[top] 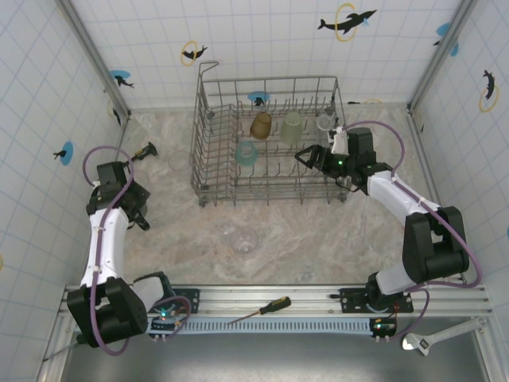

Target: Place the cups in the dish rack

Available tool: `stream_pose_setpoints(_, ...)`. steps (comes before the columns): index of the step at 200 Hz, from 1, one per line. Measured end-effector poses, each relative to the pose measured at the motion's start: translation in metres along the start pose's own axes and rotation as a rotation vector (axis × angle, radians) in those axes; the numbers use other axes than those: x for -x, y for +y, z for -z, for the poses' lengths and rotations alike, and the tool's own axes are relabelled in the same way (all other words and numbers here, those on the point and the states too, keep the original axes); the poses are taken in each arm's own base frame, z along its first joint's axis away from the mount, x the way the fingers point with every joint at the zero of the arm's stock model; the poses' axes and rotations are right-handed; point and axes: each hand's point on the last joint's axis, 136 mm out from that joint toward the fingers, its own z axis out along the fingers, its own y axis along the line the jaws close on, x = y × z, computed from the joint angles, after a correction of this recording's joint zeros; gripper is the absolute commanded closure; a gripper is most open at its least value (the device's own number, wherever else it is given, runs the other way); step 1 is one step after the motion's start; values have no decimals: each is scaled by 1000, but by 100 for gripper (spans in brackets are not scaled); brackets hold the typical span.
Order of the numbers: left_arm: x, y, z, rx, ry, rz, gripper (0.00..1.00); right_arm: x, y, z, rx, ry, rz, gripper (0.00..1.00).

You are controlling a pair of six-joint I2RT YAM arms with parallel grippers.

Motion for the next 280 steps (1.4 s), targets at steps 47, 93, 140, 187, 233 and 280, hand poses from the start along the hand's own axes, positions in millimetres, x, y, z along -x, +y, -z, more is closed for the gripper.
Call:
stream_pose_setpoints(47,-1,-19,11,-86,44,-4,100,0,0,0,0,-1,1,0)
stream_pose_setpoints(93,4,-40,22,-189,46,-9,100,0,-1,0,-2,-1,0,0)
stream_pose_setpoints(140,7,-63,29,-308,51,-21,100,0,-2,-1,-5,1,-4,0)
stream_pose_setpoints(187,14,-73,33,-358,23,-27,100,0,-2,-1,-5,1,-4,0)
stream_pose_setpoints(233,34,-90,50,-422,-41,-40,100,0,-2,-1,-4,1,-4,0)
stream_pose_setpoints(280,47,-104,55,-474,-65,-42,100,0,-2,-1,-5,1,-4,0)
